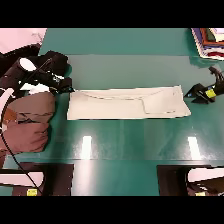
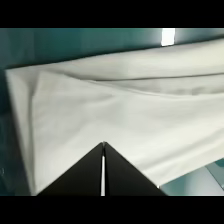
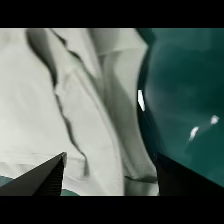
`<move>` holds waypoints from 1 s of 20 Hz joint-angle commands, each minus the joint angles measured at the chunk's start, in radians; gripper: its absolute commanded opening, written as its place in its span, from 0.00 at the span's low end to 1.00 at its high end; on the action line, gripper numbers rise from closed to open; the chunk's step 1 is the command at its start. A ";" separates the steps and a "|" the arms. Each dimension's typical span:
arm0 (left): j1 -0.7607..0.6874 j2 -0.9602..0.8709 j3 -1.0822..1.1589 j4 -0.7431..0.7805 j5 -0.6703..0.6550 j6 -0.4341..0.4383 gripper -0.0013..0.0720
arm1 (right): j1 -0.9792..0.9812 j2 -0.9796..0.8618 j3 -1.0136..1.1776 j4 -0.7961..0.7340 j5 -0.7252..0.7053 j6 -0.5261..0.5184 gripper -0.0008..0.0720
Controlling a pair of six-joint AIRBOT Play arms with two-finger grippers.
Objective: Fold the shirts.
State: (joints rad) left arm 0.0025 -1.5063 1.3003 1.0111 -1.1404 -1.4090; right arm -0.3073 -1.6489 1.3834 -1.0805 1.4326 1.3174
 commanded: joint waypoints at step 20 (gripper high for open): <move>-0.536 -0.369 0.387 -0.013 0.179 -0.106 0.04 | 0.248 0.118 0.294 0.225 0.097 0.022 0.02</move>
State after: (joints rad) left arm -0.4725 -1.7607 1.5631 1.0008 -0.9226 -1.5093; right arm -0.1326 -1.6043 1.5764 -0.8627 1.5051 1.2789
